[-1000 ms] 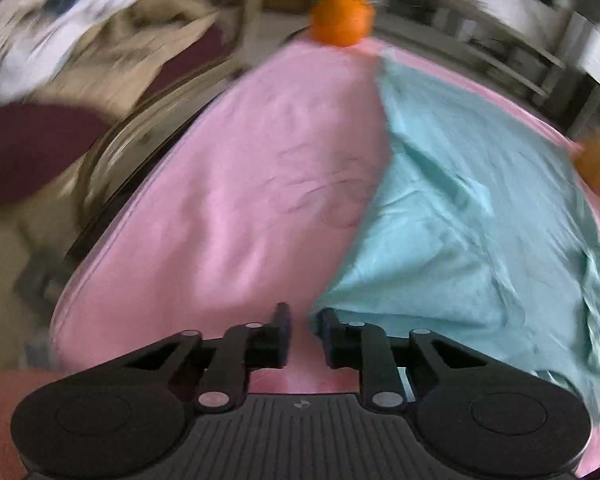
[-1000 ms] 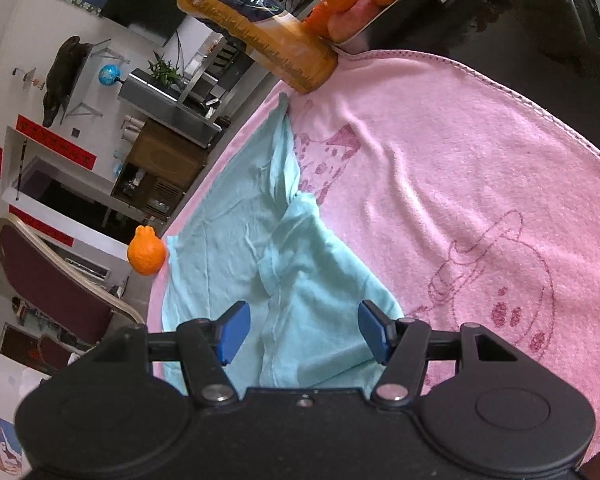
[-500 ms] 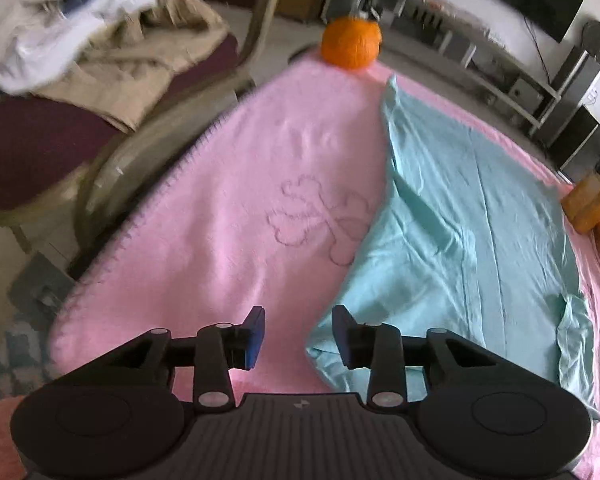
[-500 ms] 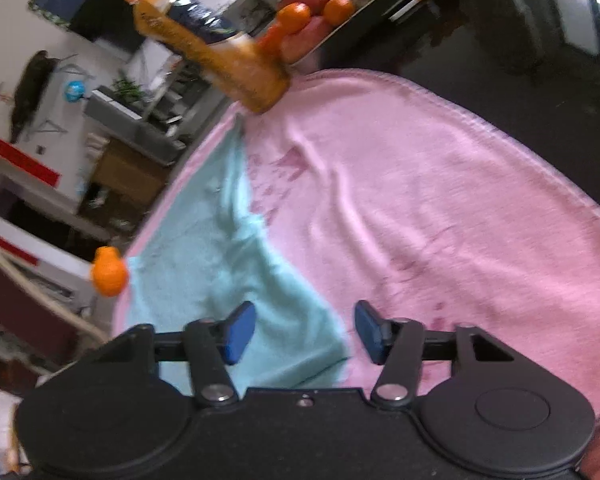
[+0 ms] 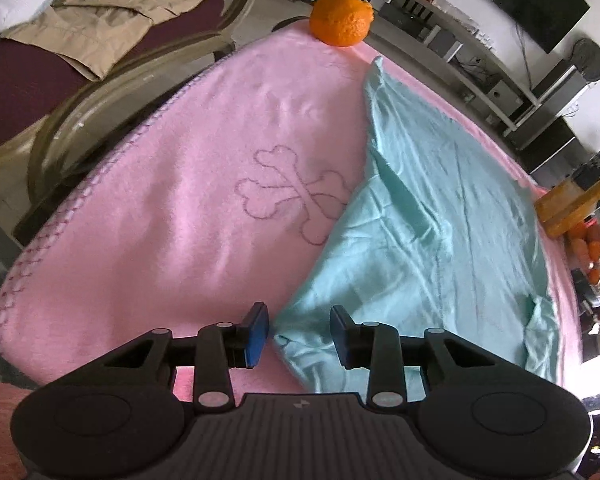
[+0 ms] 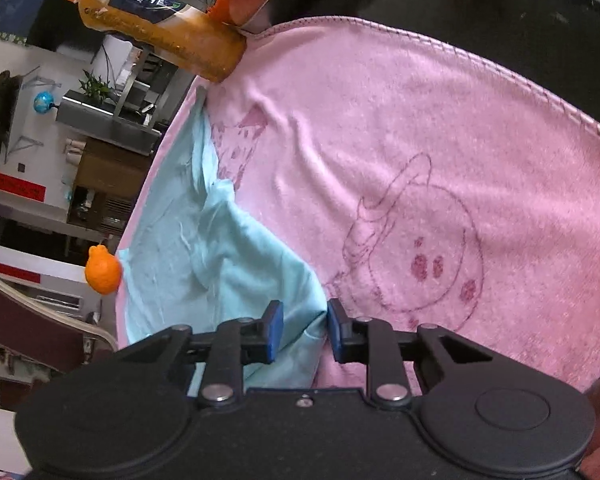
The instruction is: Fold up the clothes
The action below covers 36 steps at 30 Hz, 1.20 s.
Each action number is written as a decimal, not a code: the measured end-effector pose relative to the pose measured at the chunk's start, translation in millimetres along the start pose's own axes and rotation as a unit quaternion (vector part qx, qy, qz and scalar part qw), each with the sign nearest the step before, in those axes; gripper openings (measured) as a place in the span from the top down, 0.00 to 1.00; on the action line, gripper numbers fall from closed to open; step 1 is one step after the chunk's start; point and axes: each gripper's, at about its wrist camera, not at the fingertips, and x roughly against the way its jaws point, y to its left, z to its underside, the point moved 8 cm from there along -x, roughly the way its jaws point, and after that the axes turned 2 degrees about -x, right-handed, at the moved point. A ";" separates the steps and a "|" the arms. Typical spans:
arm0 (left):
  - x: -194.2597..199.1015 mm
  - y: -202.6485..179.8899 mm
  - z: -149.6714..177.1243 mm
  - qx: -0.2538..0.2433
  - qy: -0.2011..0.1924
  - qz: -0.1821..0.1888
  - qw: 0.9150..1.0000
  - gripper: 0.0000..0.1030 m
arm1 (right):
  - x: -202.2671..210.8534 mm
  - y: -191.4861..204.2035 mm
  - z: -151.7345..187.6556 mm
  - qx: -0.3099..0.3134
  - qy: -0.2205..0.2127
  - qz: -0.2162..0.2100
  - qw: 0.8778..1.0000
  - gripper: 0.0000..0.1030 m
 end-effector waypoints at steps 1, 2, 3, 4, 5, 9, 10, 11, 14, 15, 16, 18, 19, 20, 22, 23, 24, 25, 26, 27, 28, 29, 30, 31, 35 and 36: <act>-0.9 -1.1 0.1 -0.005 -0.002 -0.003 1.000 0.77 | -1.6 1.4 1.0 0.001 0.000 -0.002 1.000 0.76; -1.8 -2.3 0.1 -0.009 -0.004 -0.006 1.000 0.82 | -3.1 2.8 2.0 0.002 0.000 -0.005 1.000 0.77; -1.4 -2.5 0.3 -0.011 -0.006 -0.009 1.000 0.90 | -4.6 4.7 3.0 0.009 -0.002 -0.002 1.000 0.77; 1.2 -0.9 0.8 -0.007 -0.008 -0.013 1.000 0.97 | -5.9 7.5 4.0 0.025 -0.008 0.009 1.000 0.85; 3.8 0.6 1.3 -0.002 -0.010 -0.016 1.000 0.97 | -6.2 9.9 4.7 0.039 -0.014 0.019 0.999 0.95; 14.3 6.8 3.2 0.015 -0.018 -0.028 0.999 0.98 | 6.0 17.5 4.9 0.069 -0.048 0.045 0.995 0.96; 16.6 7.7 3.7 0.017 -0.020 -0.030 0.999 0.98 | 12.1 19.9 4.6 0.073 -0.058 0.049 0.994 0.97; 17.2 7.1 3.9 0.014 -0.020 -0.029 0.999 0.98 | 17.6 22.2 4.3 0.078 -0.066 0.052 0.993 0.99; 16.6 -0.3 7.6 -0.009 -0.016 -0.027 0.999 0.97 | 17.9 26.6 4.7 0.107 -0.071 0.060 0.990 0.99; 18.4 -5.2 10.3 -0.023 -0.016 -0.022 0.999 0.92 | 14.0 26.0 5.9 0.115 -0.069 0.063 0.989 0.99; 20.2 -10.1 13.1 -0.036 -0.016 -0.018 0.999 0.86 | 11.5 24.8 6.9 0.119 -0.066 0.065 0.989 0.98; 23.9 -19.9 18.7 -0.063 -0.016 -0.009 0.998 0.86 | 11.9 20.3 7.6 0.110 -0.056 0.069 0.990 0.93; 25.7 -24.8 21.5 -0.076 -0.016 -0.004 0.997 0.85 | 12.2 18.0 8.0 0.106 -0.051 0.070 0.991 0.90; 27.6 -29.7 24.4 -0.089 -0.016 0.000 0.996 0.84 | 12.4 15.8 8.4 0.102 -0.045 0.072 0.991 0.83; 31.3 -39.5 30.1 -0.116 -0.016 0.009 0.993 0.84 | 20.6 13.7 9.7 0.095 -0.048 0.079 0.991 0.79; 33.1 -44.3 33.0 -0.129 -0.016 0.014 0.991 0.81 | 26.3 15.1 13.2 0.098 -0.050 0.079 0.991 0.79; 35.0 -49.2 36.0 -0.142 -0.016 0.018 0.990 0.78 | 32.0 16.6 16.7 0.101 -0.052 0.079 0.990 0.79; 36.9 -54.1 38.9 -0.156 -0.016 0.023 0.987 0.71 | 36.1 19.0 21.7 0.106 -0.049 0.073 0.990 0.76; 38.8 -59.0 41.9 -0.169 -0.016 0.027 0.985 0.69 | 35.9 23.1 30.2 0.115 -0.032 0.055 0.991 0.72; 40.6 -63.9 44.9 -0.182 -0.016 0.032 0.983 0.68 | 33.5 26.7 39.0 0.123 -0.011 0.036 0.992 0.70; 41.4 -69.8 49.2 -0.199 -0.016 0.033 0.979 0.66 | 30.7 30.7 47.7 0.133 0.008 0.022 0.991 0.68; 40.0 -77.8 55.9 -0.224 -0.014 0.028 0.974 0.66 | 26.4 35.4 56.0 0.149 0.023 0.016 0.988 0.68; 38.6 -85.7 62.5 -0.249 -0.013 0.024 0.968 0.65 | 22.2 40.0 64.3 0.165 0.037 0.011 0.986 0.68; 37.3 -93.7 69.0 -0.273 -0.012 0.019 0.962 0.64 | 18.8 44.8 72.0 0.182 0.048 0.007 0.982 0.68; 20.2 -103.2 87.9 -0.327 0.003 -0.010 0.945 0.65 | 11.2 62.8 97.4 0.257 0.067 0.003 0.964 0.68; 17.1 -102.1 89.0 -0.331 0.004 -0.016 0.944 0.66 | 9.2 65.2 103.5 0.274 0.072 0.006 0.959 0.68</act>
